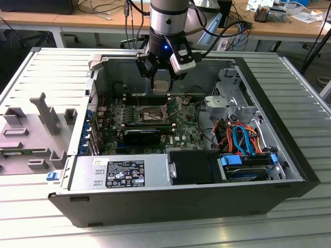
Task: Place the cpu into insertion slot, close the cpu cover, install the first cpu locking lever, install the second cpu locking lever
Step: 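Place the cpu into insertion slot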
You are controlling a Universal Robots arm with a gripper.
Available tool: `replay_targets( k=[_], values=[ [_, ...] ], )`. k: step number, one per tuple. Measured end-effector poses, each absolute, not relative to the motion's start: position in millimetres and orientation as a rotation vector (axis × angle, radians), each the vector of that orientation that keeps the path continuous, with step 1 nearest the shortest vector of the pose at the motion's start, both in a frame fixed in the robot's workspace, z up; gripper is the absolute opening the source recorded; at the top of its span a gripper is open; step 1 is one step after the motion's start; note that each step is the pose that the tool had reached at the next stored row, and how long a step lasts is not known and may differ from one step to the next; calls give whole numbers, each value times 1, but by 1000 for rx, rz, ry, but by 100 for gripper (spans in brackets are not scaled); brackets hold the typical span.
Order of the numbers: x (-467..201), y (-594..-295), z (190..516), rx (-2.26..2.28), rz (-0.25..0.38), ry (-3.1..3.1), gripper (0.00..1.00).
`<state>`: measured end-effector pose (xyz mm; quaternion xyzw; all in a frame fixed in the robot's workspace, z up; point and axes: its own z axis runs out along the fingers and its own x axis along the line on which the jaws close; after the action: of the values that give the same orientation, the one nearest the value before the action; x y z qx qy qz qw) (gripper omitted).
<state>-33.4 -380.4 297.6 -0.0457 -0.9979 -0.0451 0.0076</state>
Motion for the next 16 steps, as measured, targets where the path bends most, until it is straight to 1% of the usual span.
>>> replay_targets(
  k=[16],
  values=[
    [-33, -380, 297, -179, -141, -3119, 55]
  ],
)
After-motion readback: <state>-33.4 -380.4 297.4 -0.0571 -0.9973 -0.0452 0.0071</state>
